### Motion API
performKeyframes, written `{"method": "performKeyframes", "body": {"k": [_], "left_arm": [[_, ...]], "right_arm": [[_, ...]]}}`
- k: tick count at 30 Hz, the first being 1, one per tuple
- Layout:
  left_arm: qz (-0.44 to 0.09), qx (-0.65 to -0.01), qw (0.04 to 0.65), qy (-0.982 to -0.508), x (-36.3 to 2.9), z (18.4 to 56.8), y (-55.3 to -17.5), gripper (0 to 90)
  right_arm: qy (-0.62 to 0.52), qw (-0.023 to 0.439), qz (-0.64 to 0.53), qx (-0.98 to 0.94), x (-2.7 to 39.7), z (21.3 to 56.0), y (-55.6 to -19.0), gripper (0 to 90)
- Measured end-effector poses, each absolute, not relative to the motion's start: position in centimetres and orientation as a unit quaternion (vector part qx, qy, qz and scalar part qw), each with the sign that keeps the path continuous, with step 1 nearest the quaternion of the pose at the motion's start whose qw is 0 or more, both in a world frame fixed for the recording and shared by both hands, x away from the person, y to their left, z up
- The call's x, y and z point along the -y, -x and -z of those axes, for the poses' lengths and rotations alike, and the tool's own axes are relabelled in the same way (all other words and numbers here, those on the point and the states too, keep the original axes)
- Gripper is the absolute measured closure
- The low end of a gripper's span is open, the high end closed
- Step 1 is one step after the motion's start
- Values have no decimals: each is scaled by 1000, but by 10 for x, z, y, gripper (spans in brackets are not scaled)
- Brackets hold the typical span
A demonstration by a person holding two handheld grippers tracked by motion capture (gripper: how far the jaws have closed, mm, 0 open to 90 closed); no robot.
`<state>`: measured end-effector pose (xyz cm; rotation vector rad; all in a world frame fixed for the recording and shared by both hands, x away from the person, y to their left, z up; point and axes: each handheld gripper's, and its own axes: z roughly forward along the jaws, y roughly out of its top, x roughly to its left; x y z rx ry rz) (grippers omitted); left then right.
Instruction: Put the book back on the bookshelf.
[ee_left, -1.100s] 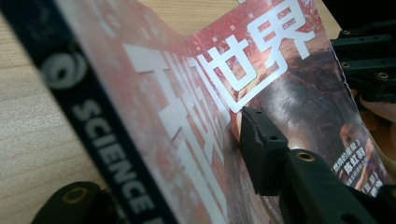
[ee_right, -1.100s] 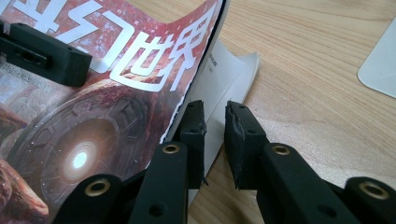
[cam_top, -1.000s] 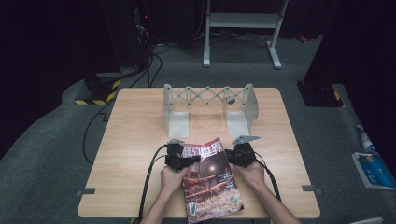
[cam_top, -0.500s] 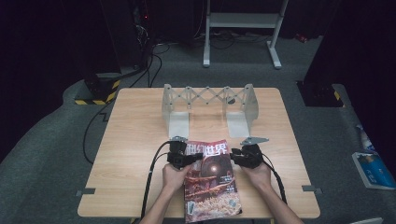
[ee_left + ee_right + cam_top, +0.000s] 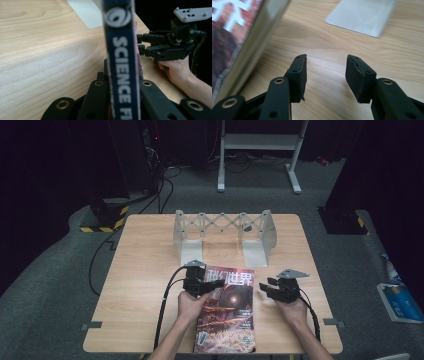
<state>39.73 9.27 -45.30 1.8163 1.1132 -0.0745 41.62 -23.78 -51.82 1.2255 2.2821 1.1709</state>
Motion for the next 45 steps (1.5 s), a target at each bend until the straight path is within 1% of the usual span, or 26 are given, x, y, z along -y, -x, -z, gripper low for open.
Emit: {"method": "performKeyframes", "body": {"k": [6, 8, 14, 17, 19, 26, 31, 45], "left_arm": [[23, -440, 493, -750, -91, 437, -394, 839], [19, -434, 497, -751, -92, 431, -392, 838], [9, -421, 505, -753, -95, 412, -389, 838], [-4, -410, 504, -760, -95, 400, -388, 839], [-12, -406, 506, -761, -95, 392, -387, 839], [-39, -395, 521, -755, -108, 363, -384, 838], [-63, -392, 518, -758, -116, 347, -384, 838], [-110, -407, 486, -766, -132, 327, -391, 838]], "right_arm": [[-442, 175, -396, -786, 257, 522, -412, 486], [-446, 190, -393, -781, 265, 525, -411, 480], [-455, 208, -383, -777, 276, 526, -409, 474], [-457, 215, -379, -775, 281, 528, -408, 472], [-462, 211, -379, -774, 281, 529, -407, 467], [-451, 225, -378, -776, 278, 531, -405, 450], [-448, 230, -378, -777, 278, 532, -404, 449], [-447, 231, -379, -777, 278, 532, -404, 440]]}}
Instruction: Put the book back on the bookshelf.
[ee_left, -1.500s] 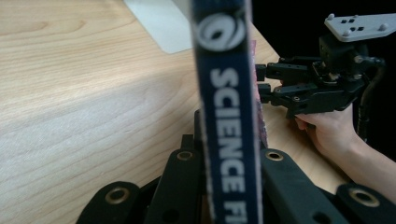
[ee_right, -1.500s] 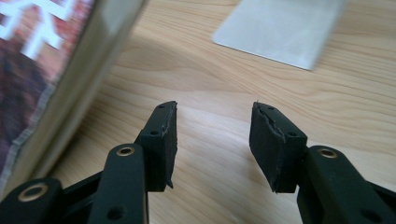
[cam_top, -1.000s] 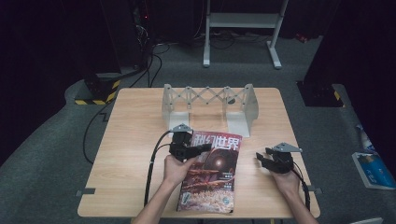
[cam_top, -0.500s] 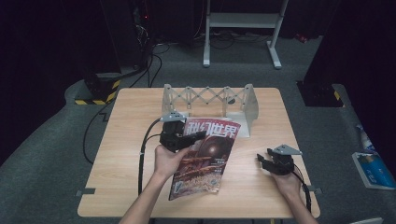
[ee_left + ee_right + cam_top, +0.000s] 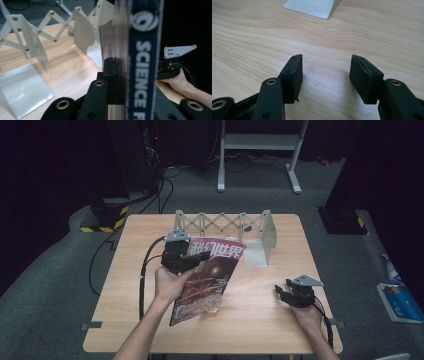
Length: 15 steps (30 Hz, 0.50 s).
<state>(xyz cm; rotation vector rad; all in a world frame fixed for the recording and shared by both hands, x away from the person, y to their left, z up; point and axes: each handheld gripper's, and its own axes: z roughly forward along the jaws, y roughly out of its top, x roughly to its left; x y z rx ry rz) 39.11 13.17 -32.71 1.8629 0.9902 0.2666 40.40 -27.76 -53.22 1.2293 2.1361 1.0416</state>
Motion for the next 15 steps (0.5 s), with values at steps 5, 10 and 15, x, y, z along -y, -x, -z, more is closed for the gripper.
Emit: {"method": "performKeyframes", "body": {"k": [5, 10, 15], "left_arm": [[-120, -414, 480, -764, -137, 322, -395, 837], [-126, -422, 476, -761, -145, 318, -397, 837], [-128, -431, 472, -758, -153, 312, -402, 837]], "right_arm": [[-447, 231, -379, -777, 277, 532, -404, 438], [-447, 230, -379, -777, 277, 532, -404, 434], [-445, 232, -381, -776, 277, 533, -404, 422]]}}
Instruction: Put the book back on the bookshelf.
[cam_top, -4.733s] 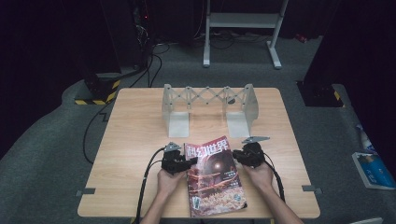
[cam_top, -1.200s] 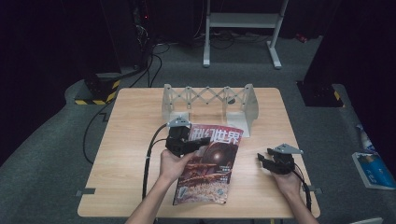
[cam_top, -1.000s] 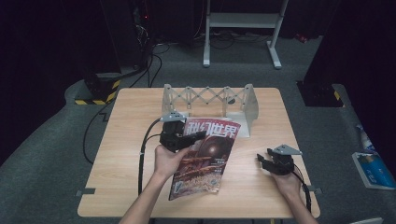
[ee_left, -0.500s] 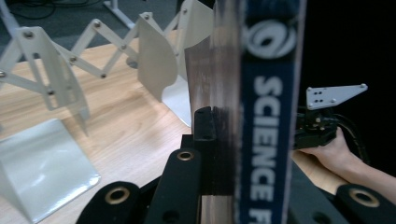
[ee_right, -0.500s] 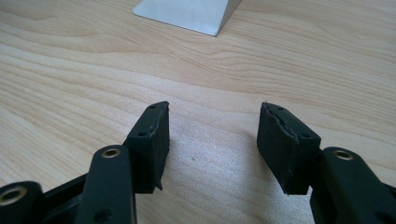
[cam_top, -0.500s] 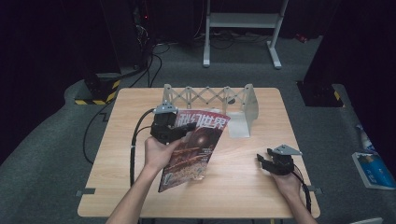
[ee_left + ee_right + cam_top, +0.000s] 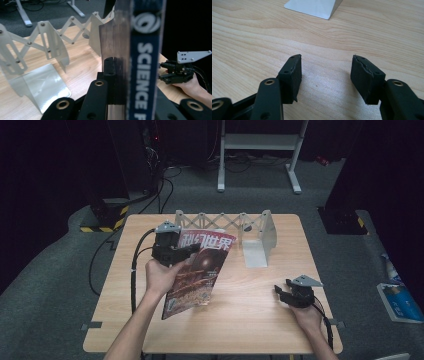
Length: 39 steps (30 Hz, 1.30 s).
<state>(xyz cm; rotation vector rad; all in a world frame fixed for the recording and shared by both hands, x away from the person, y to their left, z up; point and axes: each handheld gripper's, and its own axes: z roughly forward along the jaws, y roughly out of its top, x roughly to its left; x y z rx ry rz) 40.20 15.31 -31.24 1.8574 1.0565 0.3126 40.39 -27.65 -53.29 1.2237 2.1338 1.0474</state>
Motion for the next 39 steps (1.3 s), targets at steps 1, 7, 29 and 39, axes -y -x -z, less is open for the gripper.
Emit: {"method": "performKeyframes", "body": {"k": [1, 7, 29, 39], "left_arm": [[-128, -433, 469, -759, -154, 311, -403, 838], [-141, -442, 459, -758, -162, 303, -409, 837], [-205, -489, 434, -729, -187, 298, -439, 837], [-229, -500, 436, -712, -187, 300, -456, 837]], "right_arm": [[-446, 232, -381, -776, 276, 533, -404, 422], [-446, 232, -381, -776, 276, 533, -404, 421], [-445, 232, -381, -776, 276, 533, -404, 419], [-445, 232, -381, -776, 276, 533, -404, 417]]}}
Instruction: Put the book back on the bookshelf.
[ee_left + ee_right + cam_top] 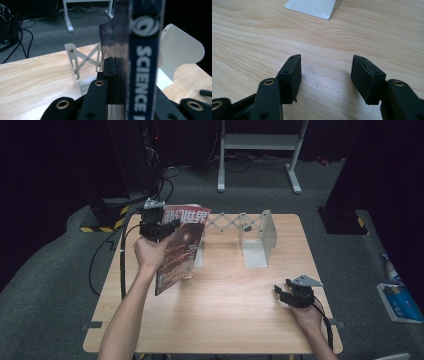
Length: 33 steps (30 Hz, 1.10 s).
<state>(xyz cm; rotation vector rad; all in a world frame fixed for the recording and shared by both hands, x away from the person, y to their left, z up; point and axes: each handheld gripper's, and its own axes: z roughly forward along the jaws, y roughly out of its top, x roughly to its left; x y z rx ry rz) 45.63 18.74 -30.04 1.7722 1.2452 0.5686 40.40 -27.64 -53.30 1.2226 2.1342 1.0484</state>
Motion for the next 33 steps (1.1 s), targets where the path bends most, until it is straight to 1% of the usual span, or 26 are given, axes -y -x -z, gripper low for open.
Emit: {"method": "performKeyframes", "body": {"k": [13, 19, 33], "left_arm": [[-240, -519, 445, -689, -190, 309, -476, 837], [-259, -506, 453, -687, -185, 311, -481, 837], [-262, -511, 456, -680, -180, 320, -496, 837]], "right_arm": [[-445, 232, -383, -775, 276, 534, -404, 411], [-443, 232, -384, -776, 275, 534, -405, 409], [-444, 232, -385, -775, 275, 534, -405, 409]]}}
